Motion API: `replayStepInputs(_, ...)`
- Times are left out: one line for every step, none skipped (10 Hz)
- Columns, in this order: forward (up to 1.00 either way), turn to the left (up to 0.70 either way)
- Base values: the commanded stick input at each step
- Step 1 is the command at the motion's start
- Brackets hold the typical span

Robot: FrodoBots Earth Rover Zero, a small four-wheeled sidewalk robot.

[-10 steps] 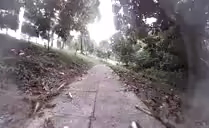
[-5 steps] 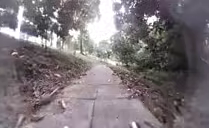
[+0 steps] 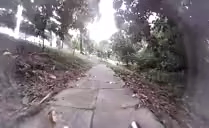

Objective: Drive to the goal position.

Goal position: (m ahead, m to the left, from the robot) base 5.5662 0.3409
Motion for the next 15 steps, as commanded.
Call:
replayStepInputs(0.70, 0.00)
replayStepInputs(0.70, -0.01)
replayStepInputs(0.70, -0.05)
replayStepInputs(0.70, -0.09)
replayStepInputs(0.70, -0.10)
replayStepInputs(0.70, -0.10)
replayStepInputs(0.70, -0.10)
replayStepInputs(0.70, -0.10)
replayStepInputs(0.70, -0.10)
replayStepInputs(0.70, -0.10)
replayStepInputs(0.70, -0.10)
replayStepInputs(0.70, -0.10)
replayStepInputs(0.70, -0.10)
replayStepInputs(0.70, -0.10)
replayStepInputs(0.70, -0.10)
